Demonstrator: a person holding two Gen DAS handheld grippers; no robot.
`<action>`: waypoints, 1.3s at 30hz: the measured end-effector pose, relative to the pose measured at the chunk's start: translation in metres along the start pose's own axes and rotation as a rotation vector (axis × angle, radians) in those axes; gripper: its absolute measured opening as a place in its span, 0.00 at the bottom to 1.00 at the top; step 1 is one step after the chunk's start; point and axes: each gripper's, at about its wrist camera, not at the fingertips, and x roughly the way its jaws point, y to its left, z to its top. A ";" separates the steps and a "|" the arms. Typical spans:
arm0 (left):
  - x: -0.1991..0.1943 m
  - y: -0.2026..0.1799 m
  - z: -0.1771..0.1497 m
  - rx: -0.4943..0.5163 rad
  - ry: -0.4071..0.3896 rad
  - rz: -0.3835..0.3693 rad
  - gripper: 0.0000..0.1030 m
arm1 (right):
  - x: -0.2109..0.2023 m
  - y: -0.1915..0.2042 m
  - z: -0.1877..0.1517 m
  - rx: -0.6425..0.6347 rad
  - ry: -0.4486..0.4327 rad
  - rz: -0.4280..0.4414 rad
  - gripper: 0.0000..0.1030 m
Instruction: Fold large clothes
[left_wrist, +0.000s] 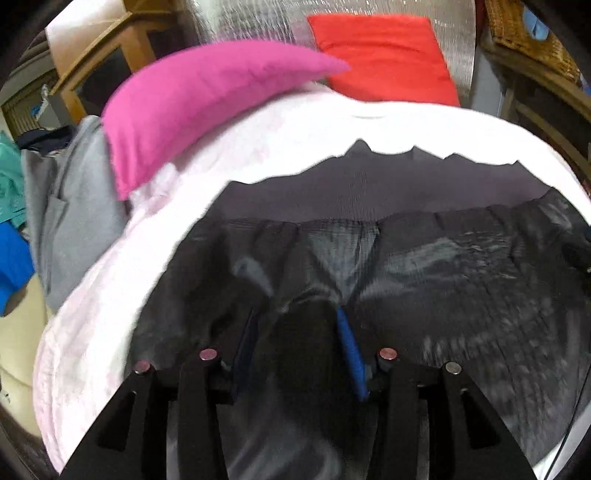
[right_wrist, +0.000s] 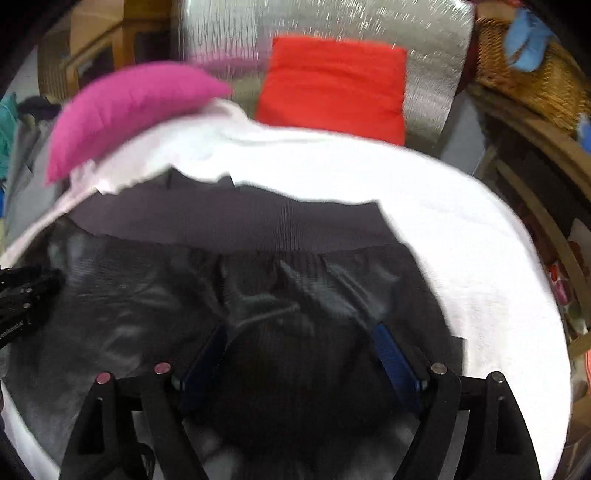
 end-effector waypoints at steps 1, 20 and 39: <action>-0.010 0.002 -0.003 -0.005 -0.012 -0.001 0.47 | -0.015 -0.001 -0.005 0.015 -0.020 0.013 0.83; -0.059 -0.005 -0.058 -0.043 -0.016 -0.048 0.54 | -0.050 0.029 -0.063 0.062 -0.008 0.080 0.84; -0.030 0.031 -0.020 -0.051 -0.066 -0.015 0.59 | -0.023 -0.022 -0.006 0.087 -0.005 0.063 0.91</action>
